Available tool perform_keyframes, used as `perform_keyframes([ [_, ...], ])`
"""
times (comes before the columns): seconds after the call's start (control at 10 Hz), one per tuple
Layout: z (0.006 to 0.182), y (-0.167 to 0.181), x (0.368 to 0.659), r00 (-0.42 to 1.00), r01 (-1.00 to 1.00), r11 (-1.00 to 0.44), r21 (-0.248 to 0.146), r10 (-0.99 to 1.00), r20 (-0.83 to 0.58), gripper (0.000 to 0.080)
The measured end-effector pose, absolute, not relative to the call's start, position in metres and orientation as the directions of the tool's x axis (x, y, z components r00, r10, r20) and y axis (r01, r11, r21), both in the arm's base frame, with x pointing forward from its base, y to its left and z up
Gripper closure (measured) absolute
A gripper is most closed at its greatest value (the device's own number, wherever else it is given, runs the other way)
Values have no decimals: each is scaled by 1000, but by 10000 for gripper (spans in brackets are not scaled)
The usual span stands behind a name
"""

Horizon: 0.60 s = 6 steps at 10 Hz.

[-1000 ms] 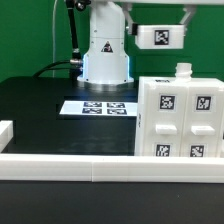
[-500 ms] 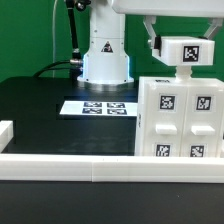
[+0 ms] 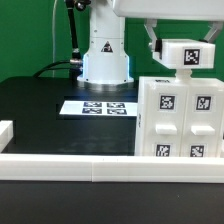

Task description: Assemble cabinet

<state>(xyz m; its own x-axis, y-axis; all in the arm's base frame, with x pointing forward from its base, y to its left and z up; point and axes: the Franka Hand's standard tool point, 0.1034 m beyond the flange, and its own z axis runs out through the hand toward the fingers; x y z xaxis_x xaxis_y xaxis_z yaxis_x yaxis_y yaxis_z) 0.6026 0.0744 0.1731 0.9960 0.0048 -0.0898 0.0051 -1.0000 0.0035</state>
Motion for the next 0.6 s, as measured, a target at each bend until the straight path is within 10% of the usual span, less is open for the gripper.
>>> perform_keyframes([
  [0.6, 173, 77, 614, 997, 30, -1000, 2, 30, -67, 239],
])
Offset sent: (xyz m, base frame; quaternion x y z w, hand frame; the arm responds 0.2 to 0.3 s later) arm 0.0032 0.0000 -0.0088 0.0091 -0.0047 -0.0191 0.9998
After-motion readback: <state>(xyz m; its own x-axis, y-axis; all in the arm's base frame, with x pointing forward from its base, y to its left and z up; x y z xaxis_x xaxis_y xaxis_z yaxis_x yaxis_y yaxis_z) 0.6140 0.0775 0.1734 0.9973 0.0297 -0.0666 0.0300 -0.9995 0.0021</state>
